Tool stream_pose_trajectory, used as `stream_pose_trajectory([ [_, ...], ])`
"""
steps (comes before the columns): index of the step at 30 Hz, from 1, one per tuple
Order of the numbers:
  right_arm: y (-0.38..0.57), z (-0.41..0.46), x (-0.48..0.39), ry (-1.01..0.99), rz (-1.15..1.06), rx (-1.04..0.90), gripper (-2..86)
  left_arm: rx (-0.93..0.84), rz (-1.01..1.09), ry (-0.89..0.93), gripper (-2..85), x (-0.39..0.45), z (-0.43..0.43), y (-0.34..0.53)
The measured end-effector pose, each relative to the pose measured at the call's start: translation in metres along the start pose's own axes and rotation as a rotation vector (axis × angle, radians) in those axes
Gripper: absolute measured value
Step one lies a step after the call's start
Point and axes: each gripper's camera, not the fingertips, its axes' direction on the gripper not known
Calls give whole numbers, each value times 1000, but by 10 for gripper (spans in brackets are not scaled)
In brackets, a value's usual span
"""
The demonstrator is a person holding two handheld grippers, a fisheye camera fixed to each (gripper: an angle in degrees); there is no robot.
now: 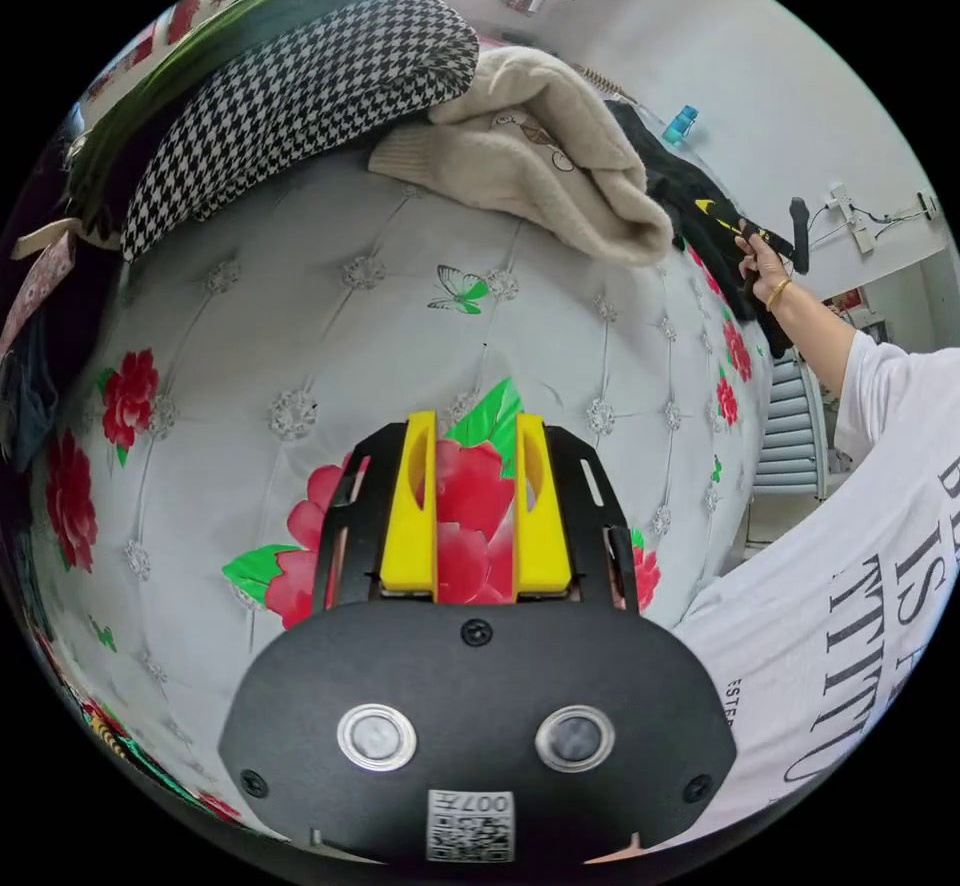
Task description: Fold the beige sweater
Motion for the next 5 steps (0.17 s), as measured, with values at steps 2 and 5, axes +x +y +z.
stream_pose_trajectory([
  [2, 2, 15, 32, 118, 71, -81, 136, 44, 35, 39, 117, 5, -1, -31],
  [5, 13, 43, 73, 106, 211, -190, 109, 56, 120, 73, 114, 22, 18, -97],
])
